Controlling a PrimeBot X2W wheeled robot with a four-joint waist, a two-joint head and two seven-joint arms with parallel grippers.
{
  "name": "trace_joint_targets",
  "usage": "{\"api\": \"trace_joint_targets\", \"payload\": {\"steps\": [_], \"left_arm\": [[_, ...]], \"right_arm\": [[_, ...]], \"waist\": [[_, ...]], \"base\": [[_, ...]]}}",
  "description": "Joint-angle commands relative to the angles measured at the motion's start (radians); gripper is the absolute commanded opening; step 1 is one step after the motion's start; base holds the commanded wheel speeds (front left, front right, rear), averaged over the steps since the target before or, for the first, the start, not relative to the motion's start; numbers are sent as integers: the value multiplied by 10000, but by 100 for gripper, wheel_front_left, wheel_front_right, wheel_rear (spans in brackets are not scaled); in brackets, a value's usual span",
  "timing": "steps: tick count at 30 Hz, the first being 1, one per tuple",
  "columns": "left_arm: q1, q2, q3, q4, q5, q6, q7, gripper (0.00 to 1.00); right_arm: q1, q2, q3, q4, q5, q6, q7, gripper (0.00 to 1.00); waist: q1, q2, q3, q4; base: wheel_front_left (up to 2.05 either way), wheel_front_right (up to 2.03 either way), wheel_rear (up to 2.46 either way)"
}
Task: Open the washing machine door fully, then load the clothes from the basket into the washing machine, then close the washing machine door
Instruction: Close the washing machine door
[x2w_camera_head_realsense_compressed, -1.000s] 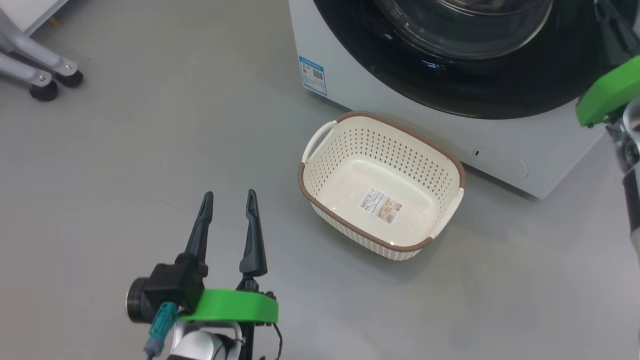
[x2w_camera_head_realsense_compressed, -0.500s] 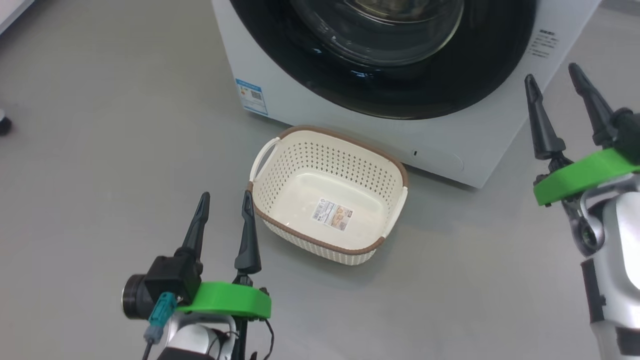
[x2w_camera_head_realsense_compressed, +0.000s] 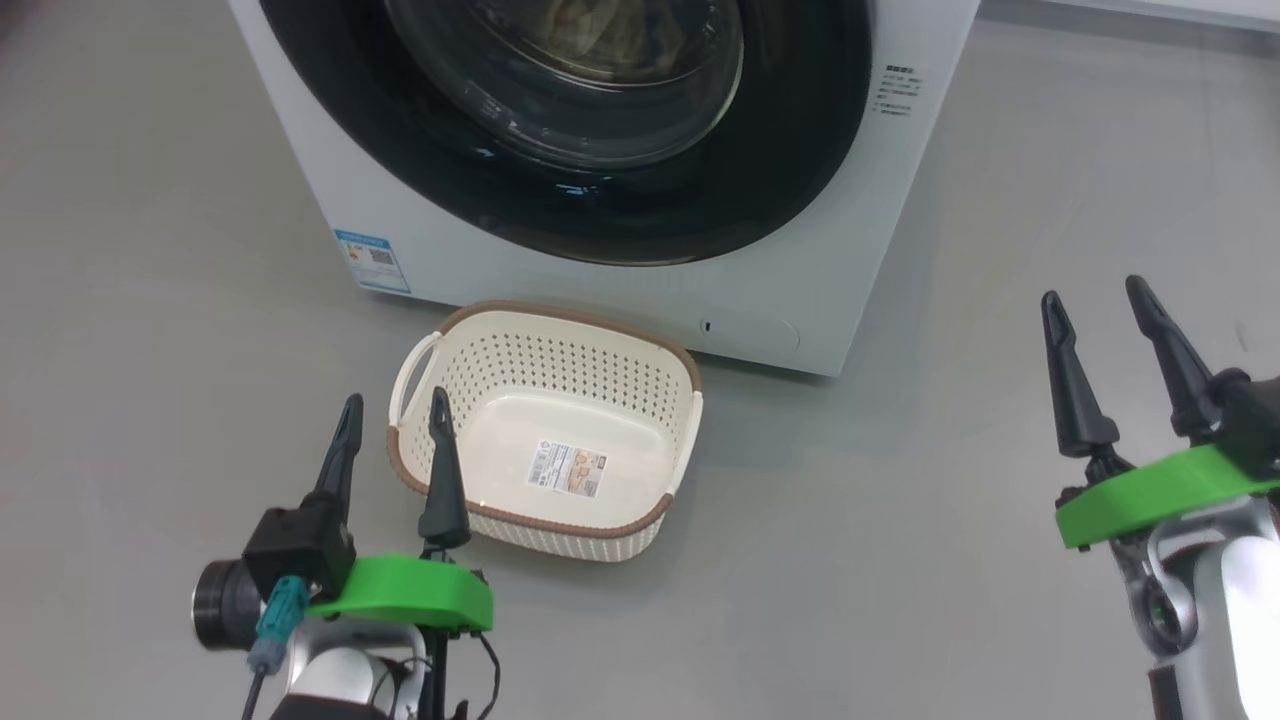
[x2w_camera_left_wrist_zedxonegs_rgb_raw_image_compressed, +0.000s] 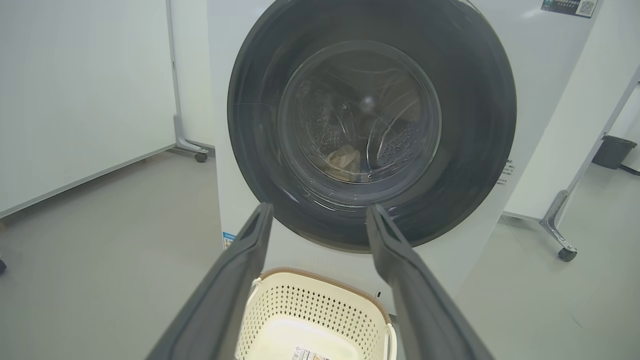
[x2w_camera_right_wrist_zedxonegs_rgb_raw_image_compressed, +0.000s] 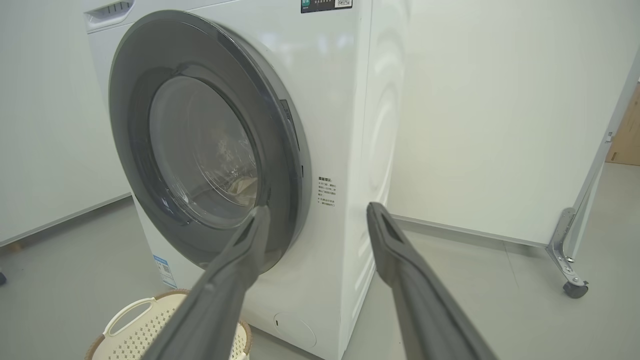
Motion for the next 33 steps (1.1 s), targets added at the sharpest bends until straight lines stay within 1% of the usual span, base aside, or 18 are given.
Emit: {"api": "trace_joint_targets", "payload": {"steps": [1, 6, 9, 14, 25, 33], "left_arm": [[-201, 213, 406, -283, -92, 96, 5, 100], [19, 389, 514, -239, -209, 115, 63, 100], [179, 463, 549, -259, -240, 161, 76, 100], [460, 618, 585, -458, -278, 269, 151, 100], [757, 805, 635, -813, -316, 427, 255, 100], [895, 871, 681, -1012, -353, 588, 315, 100]], "right_arm": [[-48, 11, 228, -477, 51, -36, 47, 100], [750, 77, 400, -1008, 222, -36, 121, 100], [1238, 84, 602, -1280, 574, -36, 143, 100], [2320, 87, 895, -2171, 926, -36, 304, 100], [3340, 88, 506, -3091, 1050, -36, 568, 100], [3437, 89, 361, -3383, 1075, -36, 627, 100]], "waist": [[1, -1, -145, -297], [1, -1, -358, -733], [1, -1, -484, -946], [1, -1, -629, -1398], [1, -1, -676, -1824], [1, -1, -654, -1885]], "base": [[0, 0, 0], [0, 0, 0], [0, 0, 0], [0, 0, 0], [0, 0, 0], [0, 0, 0]]}}
